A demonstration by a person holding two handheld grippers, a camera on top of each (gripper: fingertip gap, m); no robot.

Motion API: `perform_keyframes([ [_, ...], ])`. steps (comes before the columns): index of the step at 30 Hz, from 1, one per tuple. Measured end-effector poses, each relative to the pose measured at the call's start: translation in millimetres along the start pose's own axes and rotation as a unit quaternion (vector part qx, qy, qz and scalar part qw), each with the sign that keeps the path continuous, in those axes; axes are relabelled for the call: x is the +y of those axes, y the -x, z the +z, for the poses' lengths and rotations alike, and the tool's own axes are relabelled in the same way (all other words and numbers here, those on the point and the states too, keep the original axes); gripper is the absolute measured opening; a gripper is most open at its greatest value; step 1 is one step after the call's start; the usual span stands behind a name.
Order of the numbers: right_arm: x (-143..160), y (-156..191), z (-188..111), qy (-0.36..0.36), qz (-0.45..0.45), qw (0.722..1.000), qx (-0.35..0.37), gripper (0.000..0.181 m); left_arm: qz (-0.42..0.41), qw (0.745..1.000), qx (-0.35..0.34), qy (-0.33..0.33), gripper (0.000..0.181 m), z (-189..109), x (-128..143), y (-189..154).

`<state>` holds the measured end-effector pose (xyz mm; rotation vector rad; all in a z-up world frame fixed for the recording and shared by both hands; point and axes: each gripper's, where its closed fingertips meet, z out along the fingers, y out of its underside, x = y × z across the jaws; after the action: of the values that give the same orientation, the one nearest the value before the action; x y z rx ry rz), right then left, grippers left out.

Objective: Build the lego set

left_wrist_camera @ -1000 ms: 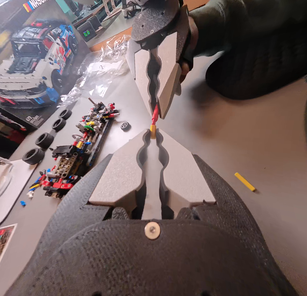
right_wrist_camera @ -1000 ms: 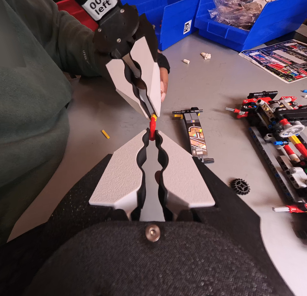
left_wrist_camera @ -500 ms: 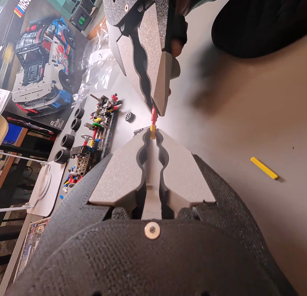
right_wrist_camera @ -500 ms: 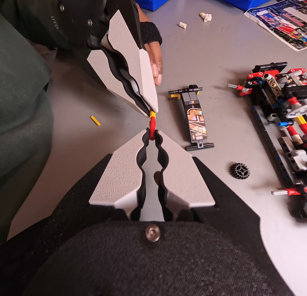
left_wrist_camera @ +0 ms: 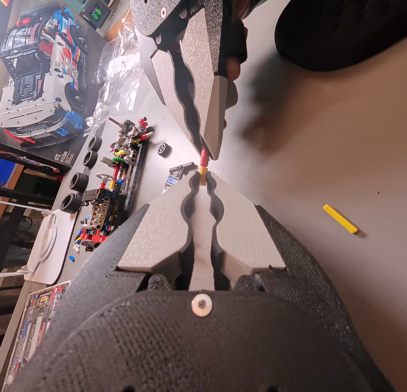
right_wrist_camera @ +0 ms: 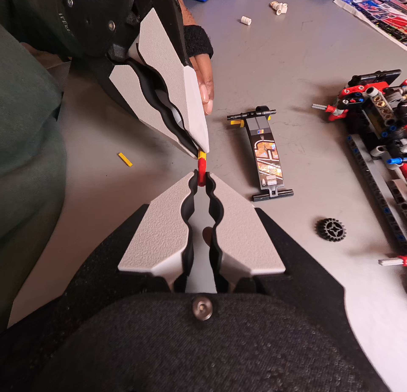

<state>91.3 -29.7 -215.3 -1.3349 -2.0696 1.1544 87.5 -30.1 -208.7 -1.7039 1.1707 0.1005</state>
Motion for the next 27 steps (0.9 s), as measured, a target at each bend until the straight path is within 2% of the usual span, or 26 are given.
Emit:
perform_keyframes([
  [8,11,-1,10,0.025,0.004,1.0,0.001,0.003,0.026,1.0,-0.004,0.017,0.004,1,0,-1],
  [19,13,1,16,0.037,-0.003,0.999,0.0,0.003,0.011,1.0,0.02,0.021,0.003,1,5,-7],
  [25,12,3,15,0.03,-0.009,0.999,-0.006,0.003,-0.039,0.998,0.05,-0.01,0.004,-1,1,-7],
  [27,6,3,12,0.007,-0.004,1.0,-0.015,0.003,-0.085,0.993,0.055,-0.054,0.005,-7,-9,1],
])
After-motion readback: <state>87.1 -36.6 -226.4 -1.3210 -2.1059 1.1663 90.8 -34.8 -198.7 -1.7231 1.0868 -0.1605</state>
